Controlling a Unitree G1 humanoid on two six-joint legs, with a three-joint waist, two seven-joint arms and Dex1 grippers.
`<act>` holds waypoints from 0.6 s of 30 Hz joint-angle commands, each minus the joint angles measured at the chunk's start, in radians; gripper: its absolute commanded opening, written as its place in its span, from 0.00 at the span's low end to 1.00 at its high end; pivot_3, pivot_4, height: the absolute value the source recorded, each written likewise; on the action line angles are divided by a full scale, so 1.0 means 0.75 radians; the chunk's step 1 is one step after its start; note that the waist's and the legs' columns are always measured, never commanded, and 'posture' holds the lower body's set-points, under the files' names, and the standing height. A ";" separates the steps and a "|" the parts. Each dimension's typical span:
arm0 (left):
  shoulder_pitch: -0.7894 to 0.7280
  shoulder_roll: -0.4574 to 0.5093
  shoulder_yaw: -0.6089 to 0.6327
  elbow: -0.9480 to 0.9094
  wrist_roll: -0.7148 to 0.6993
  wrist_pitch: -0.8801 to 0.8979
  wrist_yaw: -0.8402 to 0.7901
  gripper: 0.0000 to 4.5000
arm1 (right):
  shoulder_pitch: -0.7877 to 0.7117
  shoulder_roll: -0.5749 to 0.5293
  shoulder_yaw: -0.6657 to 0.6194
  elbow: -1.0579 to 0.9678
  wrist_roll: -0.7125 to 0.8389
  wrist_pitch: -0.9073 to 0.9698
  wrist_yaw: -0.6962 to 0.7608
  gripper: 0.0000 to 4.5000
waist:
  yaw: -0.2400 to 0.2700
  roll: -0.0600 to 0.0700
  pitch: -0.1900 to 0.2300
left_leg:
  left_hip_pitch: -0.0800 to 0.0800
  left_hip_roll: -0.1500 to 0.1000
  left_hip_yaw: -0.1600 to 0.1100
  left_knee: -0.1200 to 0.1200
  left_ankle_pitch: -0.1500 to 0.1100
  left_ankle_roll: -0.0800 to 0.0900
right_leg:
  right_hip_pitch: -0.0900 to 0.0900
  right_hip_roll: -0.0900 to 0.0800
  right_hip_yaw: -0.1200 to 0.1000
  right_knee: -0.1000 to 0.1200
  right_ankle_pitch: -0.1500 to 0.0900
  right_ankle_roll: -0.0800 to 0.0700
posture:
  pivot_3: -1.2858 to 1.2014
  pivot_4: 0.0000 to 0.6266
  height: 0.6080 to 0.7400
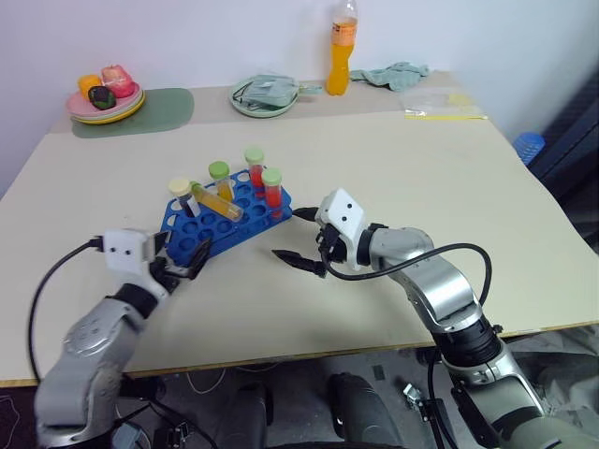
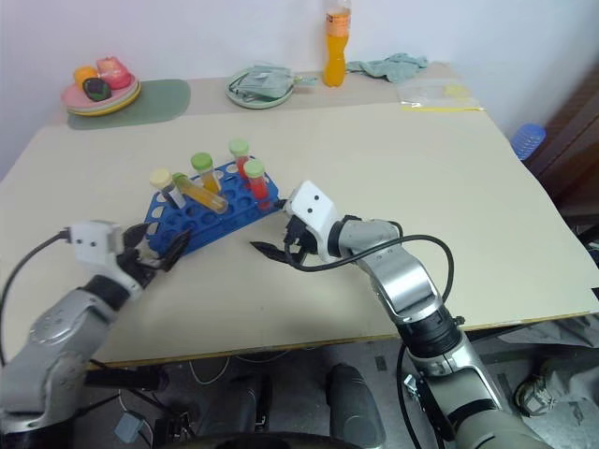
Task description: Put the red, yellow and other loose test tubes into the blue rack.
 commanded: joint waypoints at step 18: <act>0.197 0.042 0.115 -0.044 0.012 -0.113 -0.092 1.00 | -0.443 0.619 0.054 0.812 -0.121 -0.181 -0.395 0.99 | -0.008 0.000 0.000 | 0.000 0.000 0.000 -0.004 0.002 -0.003 | -0.003 -0.001 0.000 0.000 0.000 -0.001 | 0.52 0.24 1.00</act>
